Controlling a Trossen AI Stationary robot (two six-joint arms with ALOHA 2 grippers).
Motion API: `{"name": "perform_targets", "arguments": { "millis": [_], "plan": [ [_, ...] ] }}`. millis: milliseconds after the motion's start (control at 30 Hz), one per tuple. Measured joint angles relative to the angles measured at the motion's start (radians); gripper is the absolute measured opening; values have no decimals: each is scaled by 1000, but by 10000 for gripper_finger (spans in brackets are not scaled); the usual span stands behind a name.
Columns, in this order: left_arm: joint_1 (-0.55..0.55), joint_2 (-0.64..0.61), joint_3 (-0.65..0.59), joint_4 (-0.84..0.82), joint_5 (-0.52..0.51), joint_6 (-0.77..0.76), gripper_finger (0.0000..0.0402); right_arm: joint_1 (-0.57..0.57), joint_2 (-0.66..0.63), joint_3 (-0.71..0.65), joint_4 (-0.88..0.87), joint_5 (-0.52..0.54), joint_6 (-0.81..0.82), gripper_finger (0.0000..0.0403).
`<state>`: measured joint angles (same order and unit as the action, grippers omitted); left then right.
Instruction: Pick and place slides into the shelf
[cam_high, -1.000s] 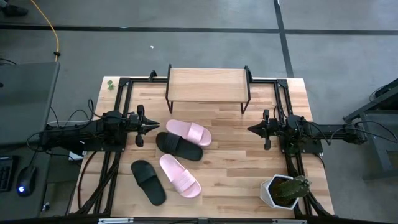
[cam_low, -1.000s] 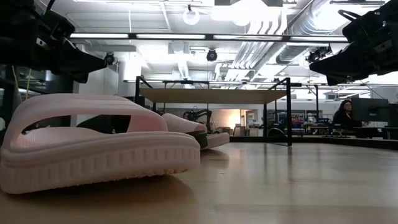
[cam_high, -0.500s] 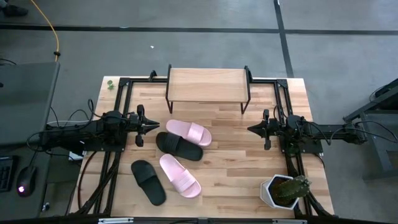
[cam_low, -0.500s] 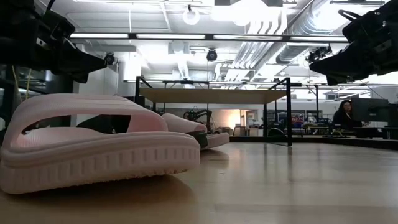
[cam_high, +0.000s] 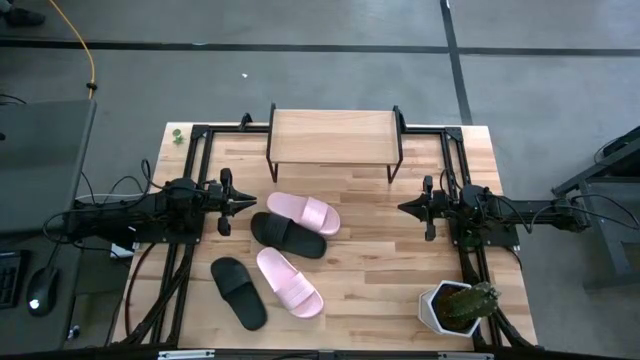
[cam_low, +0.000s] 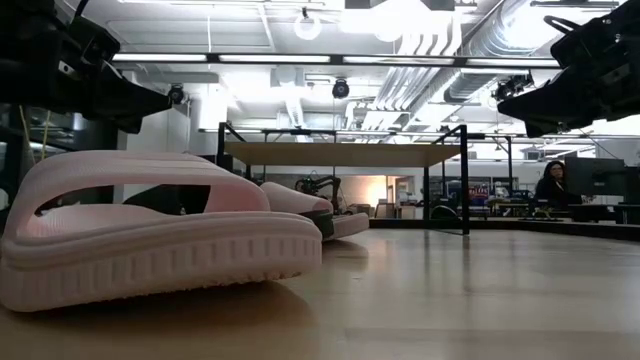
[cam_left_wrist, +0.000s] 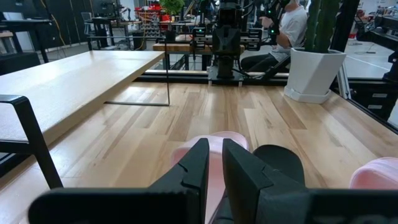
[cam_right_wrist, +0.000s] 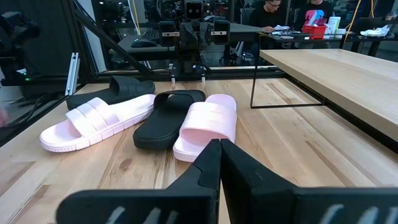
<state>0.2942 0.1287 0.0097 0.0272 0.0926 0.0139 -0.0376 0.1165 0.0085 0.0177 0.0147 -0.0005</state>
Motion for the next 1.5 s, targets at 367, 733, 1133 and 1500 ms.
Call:
{"name": "perform_targets", "arguments": {
  "millis": [367,733,1133,1500],
  "plan": [
    [0,0,0,0,0,0,37,0,0,0,0,0,0,0],
    [0,0,0,16,0,-52,37,0,0,0,5,0,0,0],
    [0,0,0,10,1,-71,37,0,0,0,7,0,1,0],
    [0,0,0,29,-29,-93,37,0,0,0,4,0,4,0]
  ]
}}
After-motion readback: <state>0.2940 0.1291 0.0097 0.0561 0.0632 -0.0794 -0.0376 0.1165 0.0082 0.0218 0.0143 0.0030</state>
